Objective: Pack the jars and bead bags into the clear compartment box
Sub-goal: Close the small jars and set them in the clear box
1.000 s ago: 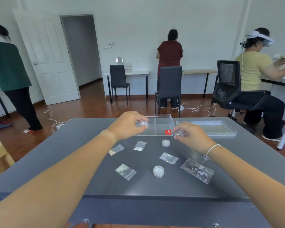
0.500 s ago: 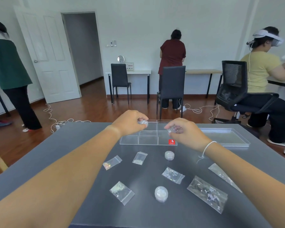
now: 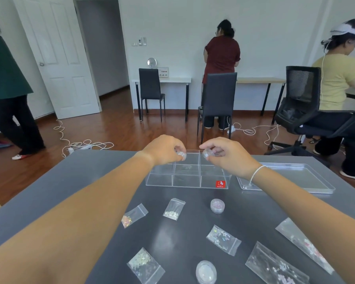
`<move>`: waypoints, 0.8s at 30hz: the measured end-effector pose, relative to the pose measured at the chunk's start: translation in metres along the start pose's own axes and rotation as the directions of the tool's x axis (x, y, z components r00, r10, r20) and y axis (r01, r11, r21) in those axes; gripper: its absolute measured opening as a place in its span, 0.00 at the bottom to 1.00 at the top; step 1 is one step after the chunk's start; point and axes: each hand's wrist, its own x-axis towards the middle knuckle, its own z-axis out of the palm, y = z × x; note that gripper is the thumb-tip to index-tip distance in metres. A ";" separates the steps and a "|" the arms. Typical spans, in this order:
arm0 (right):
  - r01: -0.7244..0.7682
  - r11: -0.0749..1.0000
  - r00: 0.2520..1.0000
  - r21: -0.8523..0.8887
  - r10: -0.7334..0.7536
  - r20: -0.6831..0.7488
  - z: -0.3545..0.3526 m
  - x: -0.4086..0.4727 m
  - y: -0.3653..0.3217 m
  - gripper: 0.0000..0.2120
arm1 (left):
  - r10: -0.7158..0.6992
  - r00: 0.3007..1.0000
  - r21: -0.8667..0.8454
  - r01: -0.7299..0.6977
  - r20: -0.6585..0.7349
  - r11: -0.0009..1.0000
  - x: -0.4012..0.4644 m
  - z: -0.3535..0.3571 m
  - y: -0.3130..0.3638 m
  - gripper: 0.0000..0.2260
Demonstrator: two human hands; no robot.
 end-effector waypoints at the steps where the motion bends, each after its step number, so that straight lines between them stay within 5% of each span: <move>1: 0.003 1.000 1.000 0.002 -0.003 -0.003 0.001 0.003 0.001 0.11 | 0.000 1.000 0.000 0.000 0.012 1.000 0.001 0.000 -0.001 0.06; 24: 0.030 1.000 0.999 0.004 -0.030 0.040 0.012 0.015 0.000 0.11 | -0.115 0.983 0.234 0.080 0.142 0.969 0.007 0.007 0.015 0.09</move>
